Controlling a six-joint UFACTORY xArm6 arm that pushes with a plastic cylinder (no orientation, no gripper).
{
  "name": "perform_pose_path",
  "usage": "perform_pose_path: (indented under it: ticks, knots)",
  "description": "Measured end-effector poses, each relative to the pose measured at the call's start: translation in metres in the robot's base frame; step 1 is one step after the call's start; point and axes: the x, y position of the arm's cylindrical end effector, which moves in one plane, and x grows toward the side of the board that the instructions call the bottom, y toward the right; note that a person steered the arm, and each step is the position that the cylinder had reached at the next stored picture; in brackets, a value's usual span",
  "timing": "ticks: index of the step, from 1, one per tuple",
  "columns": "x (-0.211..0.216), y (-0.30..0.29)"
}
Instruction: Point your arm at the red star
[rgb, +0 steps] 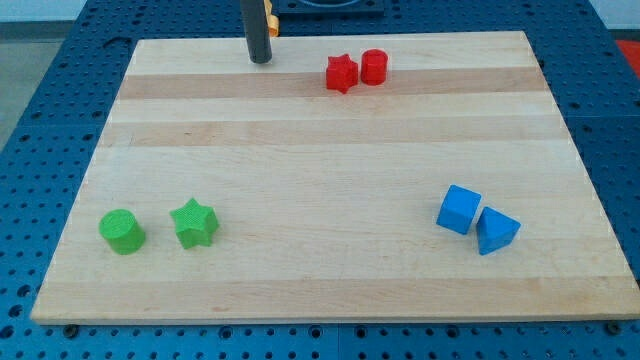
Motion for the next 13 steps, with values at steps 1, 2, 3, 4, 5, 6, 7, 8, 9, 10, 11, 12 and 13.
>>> perform_pose_path:
  ticks: [1, 2, 3, 4, 5, 6, 7, 8, 9, 10, 11, 12, 13]
  knots:
    - [0.001, 0.014]
    - [-0.001, 0.014]
    - [-0.001, 0.014]
    - [-0.024, 0.022]
    - [-0.045, 0.035]
    - [-0.044, 0.034]
    - [-0.045, 0.036]
    - [-0.043, 0.038]
    - [-0.041, -0.025]
    - [-0.020, -0.129]
    - [-0.015, -0.160]
    - [-0.015, -0.109]
    - [-0.016, -0.012]
